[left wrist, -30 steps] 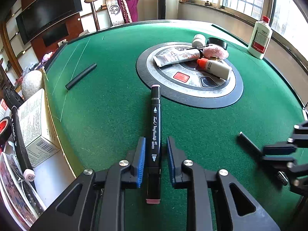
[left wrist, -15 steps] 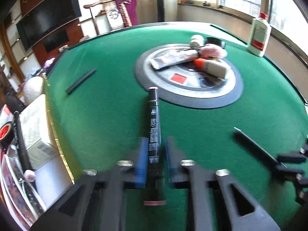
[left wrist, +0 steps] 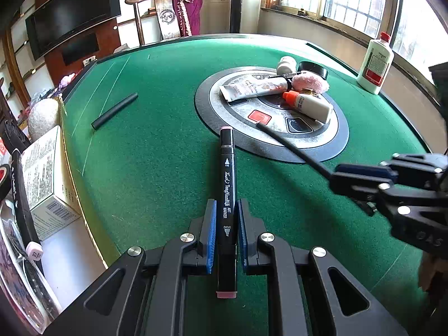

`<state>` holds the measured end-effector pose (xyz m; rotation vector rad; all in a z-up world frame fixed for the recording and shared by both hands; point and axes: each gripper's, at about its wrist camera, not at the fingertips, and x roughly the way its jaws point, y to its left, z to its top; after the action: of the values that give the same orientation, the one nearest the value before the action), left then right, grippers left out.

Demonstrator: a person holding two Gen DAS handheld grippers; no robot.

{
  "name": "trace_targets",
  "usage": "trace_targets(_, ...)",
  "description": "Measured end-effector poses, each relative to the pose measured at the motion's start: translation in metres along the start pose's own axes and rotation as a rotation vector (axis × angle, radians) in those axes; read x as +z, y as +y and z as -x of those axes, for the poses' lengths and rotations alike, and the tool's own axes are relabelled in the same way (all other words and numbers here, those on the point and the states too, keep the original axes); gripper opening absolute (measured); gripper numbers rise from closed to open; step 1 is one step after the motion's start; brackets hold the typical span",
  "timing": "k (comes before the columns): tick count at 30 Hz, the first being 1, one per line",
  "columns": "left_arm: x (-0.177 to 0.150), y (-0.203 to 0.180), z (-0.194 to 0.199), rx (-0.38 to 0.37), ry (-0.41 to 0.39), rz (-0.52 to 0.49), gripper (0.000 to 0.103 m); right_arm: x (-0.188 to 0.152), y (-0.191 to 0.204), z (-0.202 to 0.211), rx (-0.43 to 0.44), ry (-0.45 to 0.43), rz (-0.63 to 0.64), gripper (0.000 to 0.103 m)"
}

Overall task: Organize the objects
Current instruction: 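Carry both markers in the two grippers over the white tray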

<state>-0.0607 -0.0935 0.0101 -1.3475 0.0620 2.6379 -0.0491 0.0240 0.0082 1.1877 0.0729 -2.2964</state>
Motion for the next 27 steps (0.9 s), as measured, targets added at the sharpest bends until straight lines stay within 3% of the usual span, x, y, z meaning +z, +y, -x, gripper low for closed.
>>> trace_targets(9, 0.004, -0.004, 0.007, -0.027, -0.029, 0.0, 0.012, -0.004, -0.005, 0.006, 0.065, -0.017, -0.03, 0.011)
trace_targets(13, 0.003, -0.005, -0.002, -0.019, 0.006, -0.003, 0.012, -0.002, -0.003, 0.0, 0.044, 0.004, -0.013, 0.011)
trace_targets(22, 0.001, -0.017, -0.004, 0.046, -0.004, -0.063, 0.013, -0.002, 0.011, -0.011, -0.073, 0.041, 0.086, 0.013)
trace_targets(24, 0.001, -0.018, -0.004, 0.06, -0.01, -0.069, 0.017, -0.003, 0.015, -0.013, -0.098, 0.044, 0.123, 0.019)
trace_targets(27, 0.001, -0.014, -0.005, 0.115, -0.016, -0.053, 0.039, -0.005, 0.023, -0.015, -0.133, 0.039, 0.161, 0.025)
